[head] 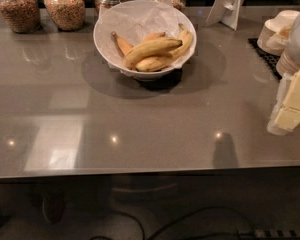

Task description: Pick banana from white bowl

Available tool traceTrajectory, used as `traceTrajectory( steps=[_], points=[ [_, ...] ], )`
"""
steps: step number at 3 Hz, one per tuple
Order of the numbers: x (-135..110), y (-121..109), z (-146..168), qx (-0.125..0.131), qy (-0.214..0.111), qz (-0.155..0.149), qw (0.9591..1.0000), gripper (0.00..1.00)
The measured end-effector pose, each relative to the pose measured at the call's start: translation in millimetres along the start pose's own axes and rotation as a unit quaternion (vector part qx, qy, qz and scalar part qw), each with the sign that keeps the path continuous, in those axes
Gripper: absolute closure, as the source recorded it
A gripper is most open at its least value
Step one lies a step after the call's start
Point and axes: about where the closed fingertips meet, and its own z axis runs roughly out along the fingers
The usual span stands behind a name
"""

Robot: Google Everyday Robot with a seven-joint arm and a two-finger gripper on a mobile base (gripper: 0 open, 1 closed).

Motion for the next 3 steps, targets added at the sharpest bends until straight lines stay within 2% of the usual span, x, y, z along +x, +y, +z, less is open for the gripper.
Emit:
traceTrajectory(
  steps=[1,2,3],
  points=[
    [0,0,0,0.0,0.0,0.0,1.0,0.0],
    [-12,-16,2,0.02,-0.039,0.001,0.999,0.0],
    [-37,-42,7,0.041,-0.097,-0.004,0.9944,0.0]
  ],
)
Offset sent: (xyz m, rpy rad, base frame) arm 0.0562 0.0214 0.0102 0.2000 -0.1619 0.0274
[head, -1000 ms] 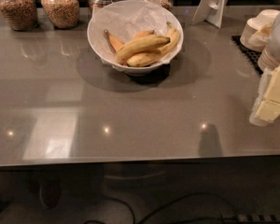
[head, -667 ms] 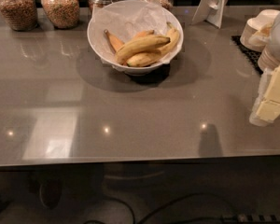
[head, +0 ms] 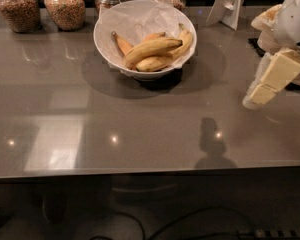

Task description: Pick banana from white bowl

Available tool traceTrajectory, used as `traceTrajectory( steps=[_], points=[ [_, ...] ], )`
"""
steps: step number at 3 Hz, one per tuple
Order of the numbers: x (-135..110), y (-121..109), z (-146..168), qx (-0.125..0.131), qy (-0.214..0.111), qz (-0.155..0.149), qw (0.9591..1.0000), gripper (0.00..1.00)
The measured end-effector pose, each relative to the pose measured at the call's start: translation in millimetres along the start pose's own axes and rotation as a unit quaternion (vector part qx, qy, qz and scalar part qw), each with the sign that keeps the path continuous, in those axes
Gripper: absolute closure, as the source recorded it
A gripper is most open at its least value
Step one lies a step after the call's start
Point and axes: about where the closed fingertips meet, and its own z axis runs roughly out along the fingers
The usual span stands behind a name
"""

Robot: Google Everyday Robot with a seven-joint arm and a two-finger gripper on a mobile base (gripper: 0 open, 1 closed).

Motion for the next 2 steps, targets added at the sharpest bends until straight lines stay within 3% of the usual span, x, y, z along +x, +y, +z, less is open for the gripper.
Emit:
traceTrajectory(
  steps=[1,2],
  points=[
    [-38,-32,17,0.008,-0.06,-0.016,0.9981,0.0],
    [-82,-63,26,0.009,-0.115,-0.03,0.9928,0.0]
  ],
)
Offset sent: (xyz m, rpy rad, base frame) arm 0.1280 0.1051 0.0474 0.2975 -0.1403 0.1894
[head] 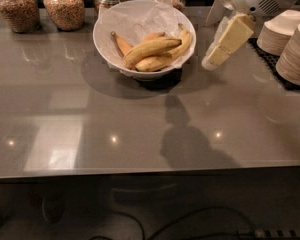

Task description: Pick banana from white bowl

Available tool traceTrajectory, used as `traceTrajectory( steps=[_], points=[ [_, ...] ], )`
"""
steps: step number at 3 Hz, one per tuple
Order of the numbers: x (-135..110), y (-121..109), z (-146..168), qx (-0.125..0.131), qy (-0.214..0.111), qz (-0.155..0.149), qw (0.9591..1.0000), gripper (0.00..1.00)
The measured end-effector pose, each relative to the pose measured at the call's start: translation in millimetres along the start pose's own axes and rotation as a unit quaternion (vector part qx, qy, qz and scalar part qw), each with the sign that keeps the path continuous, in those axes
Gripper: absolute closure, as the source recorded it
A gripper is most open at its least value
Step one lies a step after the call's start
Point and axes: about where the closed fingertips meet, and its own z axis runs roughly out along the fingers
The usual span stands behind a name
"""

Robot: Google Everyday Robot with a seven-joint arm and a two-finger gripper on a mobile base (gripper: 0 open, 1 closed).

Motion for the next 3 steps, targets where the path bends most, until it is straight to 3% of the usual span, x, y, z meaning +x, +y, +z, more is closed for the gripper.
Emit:
traceTrajectory(
  steps=[1,2,3],
  points=[
    [0,0,0,0.0,0.0,0.0,1.0,0.0],
    [-5,-8,11,0.008,-0.029,0.007,0.9995,0.0],
    [-20,-20,35,0.012,-0.077,0.011,0.9969,0.0]
  ],
)
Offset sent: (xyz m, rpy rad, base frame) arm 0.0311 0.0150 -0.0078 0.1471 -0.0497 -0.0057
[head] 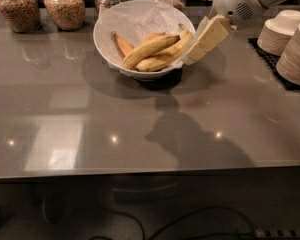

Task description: Pick banana from white bowl

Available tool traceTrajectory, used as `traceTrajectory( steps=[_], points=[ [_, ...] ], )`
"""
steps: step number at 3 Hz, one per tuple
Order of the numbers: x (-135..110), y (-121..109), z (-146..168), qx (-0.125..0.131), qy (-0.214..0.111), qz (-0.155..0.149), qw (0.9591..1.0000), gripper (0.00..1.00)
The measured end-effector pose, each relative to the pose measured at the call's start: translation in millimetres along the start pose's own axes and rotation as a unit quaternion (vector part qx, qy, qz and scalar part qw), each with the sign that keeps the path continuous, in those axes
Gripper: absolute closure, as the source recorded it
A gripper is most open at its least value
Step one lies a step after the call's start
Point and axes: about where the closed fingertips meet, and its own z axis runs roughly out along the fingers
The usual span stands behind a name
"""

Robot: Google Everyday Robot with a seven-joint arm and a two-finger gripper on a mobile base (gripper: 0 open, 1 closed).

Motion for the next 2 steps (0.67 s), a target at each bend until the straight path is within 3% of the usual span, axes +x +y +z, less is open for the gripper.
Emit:
traceTrajectory(
  steps=[2],
  points=[
    [-21,-16,51,-0.024,-0.08,-0.029,0.9961,0.0]
  ],
)
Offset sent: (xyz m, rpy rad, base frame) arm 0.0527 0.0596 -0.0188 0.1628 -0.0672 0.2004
